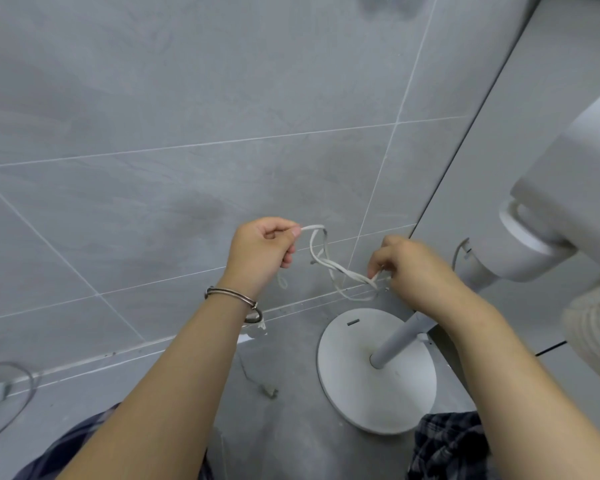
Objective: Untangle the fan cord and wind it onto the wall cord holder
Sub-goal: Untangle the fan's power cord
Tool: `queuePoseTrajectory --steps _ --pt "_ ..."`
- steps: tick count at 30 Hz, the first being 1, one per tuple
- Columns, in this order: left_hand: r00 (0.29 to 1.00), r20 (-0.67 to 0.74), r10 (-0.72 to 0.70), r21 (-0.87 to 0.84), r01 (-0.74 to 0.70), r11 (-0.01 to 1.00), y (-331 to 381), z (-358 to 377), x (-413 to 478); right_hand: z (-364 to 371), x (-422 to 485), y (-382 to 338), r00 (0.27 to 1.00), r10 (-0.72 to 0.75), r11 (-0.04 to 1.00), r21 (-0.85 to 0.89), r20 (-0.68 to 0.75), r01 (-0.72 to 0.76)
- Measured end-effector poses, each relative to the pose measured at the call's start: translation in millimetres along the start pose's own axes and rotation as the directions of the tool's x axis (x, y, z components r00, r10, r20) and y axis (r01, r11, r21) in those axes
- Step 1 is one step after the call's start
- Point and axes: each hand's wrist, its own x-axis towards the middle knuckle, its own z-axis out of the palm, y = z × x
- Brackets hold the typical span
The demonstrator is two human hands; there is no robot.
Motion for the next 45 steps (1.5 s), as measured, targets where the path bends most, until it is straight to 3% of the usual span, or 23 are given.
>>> queuePoseTrajectory --steps 5,11,16,20,25,27,29,33,35,38,45 --pt "1.000 0.007 0.015 0.093 -0.015 0.996 -6 -2 4 -2 0 -4 0.991 -0.134 0.945 0.304 0.017 0.122" --pt "0.958 0.285 -0.014 0.482 -0.131 0.866 -14 1 1 -10 -5 -6 0.988 -0.124 0.801 0.578 -0.096 0.157" --pt "0.864 0.487 -0.126 0.425 -0.109 0.899 -10 5 -5 -11 -1 -4 0.974 0.121 0.721 0.692 -0.193 0.048" --pt "0.757 0.633 -0.165 0.361 -0.100 0.927 -10 5 -6 -12 1 -3 0.914 0.323 0.653 0.757 -0.244 -0.028" --pt "0.592 0.794 -0.140 0.216 -0.060 0.974 -3 2 -13 -8 4 8 0.814 0.488 0.694 0.706 -0.315 -0.143" --pt "0.616 0.784 -0.082 0.057 0.059 0.997 -1 1 -14 -7 4 11 0.793 0.507 0.725 0.664 -0.338 -0.181" --pt "0.689 0.724 -0.037 -0.100 0.157 0.982 1 1 -12 -6 3 11 0.802 0.489 0.759 0.620 -0.343 -0.198" --pt "0.810 0.585 0.025 -0.288 0.180 0.941 3 0 -7 -6 2 6 0.850 0.423 0.828 0.516 -0.314 -0.222" --pt "0.859 0.511 0.035 -0.263 0.117 0.958 4 1 -7 -4 3 4 0.869 0.400 0.843 0.489 -0.292 -0.223" --pt "0.916 0.401 0.007 -0.059 0.018 0.998 4 3 -8 -1 4 3 0.897 0.378 0.844 0.485 -0.230 -0.231" --pt "0.924 0.381 0.005 0.113 -0.052 0.992 5 5 -12 0 4 -1 0.928 0.347 0.839 0.488 -0.139 -0.241"
